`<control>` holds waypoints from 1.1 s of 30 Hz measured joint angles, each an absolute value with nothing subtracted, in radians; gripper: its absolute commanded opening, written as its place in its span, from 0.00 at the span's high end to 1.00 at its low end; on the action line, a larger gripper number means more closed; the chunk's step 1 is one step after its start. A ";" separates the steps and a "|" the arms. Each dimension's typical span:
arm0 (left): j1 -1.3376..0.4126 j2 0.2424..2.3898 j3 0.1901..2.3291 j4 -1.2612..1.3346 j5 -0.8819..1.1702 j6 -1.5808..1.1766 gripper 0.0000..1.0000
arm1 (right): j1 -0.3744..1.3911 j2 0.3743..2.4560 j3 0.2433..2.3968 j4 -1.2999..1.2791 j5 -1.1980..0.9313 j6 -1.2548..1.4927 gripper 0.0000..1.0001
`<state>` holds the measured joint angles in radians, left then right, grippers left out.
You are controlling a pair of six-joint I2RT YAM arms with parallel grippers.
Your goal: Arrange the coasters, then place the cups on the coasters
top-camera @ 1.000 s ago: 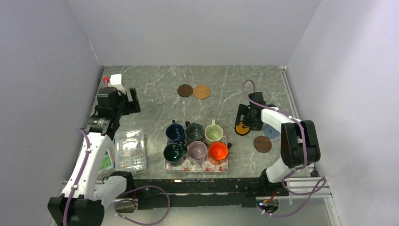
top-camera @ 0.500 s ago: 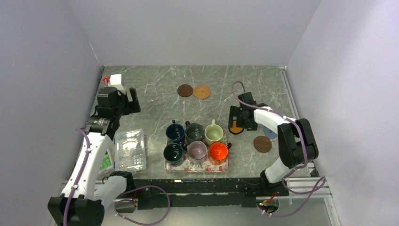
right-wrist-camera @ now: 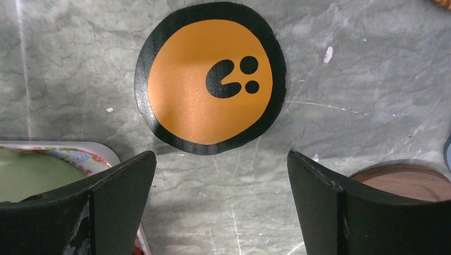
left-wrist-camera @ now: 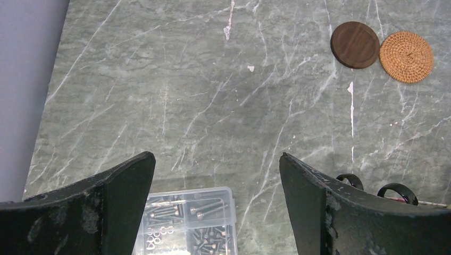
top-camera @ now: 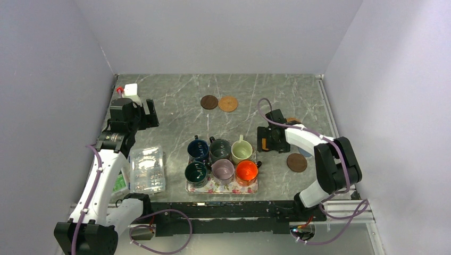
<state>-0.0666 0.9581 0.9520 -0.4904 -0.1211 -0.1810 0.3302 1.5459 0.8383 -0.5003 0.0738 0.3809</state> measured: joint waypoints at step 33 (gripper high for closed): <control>-0.066 0.958 0.952 -0.490 -0.122 -0.181 0.06 | 0.330 1.757 1.051 -0.499 0.104 0.317 0.10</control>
<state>-0.0658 0.9581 0.9520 -0.4904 -0.1219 -0.1810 0.3302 1.7573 1.0508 -0.4988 0.1043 0.3168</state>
